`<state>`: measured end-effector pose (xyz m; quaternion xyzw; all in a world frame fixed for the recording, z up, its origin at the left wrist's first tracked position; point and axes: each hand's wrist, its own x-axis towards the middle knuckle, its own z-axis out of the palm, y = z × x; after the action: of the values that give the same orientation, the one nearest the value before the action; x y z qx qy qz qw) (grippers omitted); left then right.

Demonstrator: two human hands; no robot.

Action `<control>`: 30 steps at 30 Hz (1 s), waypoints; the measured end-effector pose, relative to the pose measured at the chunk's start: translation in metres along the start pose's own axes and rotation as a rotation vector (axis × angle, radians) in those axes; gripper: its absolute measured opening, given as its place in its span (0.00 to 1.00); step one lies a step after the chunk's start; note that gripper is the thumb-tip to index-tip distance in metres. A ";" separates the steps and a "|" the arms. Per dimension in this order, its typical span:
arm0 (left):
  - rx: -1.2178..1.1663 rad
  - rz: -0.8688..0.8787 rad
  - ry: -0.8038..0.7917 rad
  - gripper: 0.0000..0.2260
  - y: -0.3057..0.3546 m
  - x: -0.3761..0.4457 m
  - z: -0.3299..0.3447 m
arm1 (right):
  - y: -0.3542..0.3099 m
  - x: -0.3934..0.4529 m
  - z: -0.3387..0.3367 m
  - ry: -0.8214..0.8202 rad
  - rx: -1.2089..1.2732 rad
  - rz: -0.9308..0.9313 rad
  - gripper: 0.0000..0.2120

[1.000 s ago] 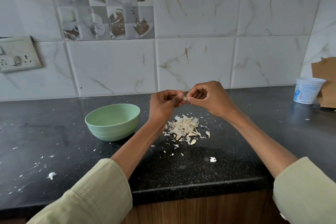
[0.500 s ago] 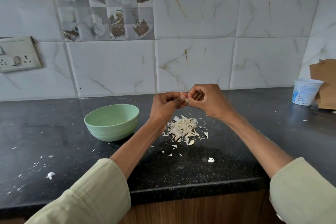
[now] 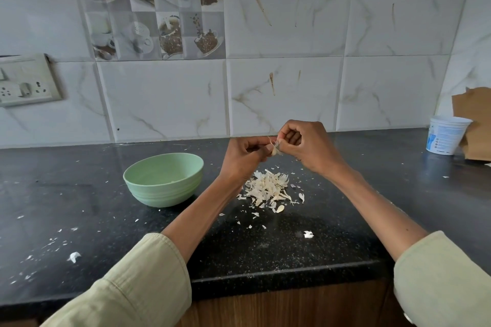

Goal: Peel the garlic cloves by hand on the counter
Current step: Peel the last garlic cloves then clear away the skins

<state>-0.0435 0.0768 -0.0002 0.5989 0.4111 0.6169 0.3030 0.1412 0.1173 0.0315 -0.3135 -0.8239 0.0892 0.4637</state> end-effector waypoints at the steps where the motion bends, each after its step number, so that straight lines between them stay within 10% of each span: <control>1: -0.002 -0.002 -0.001 0.06 0.000 0.000 0.000 | 0.000 0.000 -0.001 0.002 0.002 -0.001 0.03; 11: -0.101 -0.025 0.080 0.07 0.000 0.002 -0.003 | 0.005 0.004 -0.002 0.048 0.016 0.037 0.08; 20: -0.253 -0.082 0.067 0.06 0.002 0.001 -0.003 | 0.002 -0.001 0.012 -0.264 0.162 0.122 0.15; 30: 0.261 0.140 0.055 0.15 0.001 0.000 0.000 | -0.001 0.000 0.001 -0.254 0.136 0.042 0.13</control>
<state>-0.0437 0.0759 0.0005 0.6433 0.4532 0.5940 0.1671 0.1398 0.1161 0.0313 -0.2848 -0.8612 0.1934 0.3739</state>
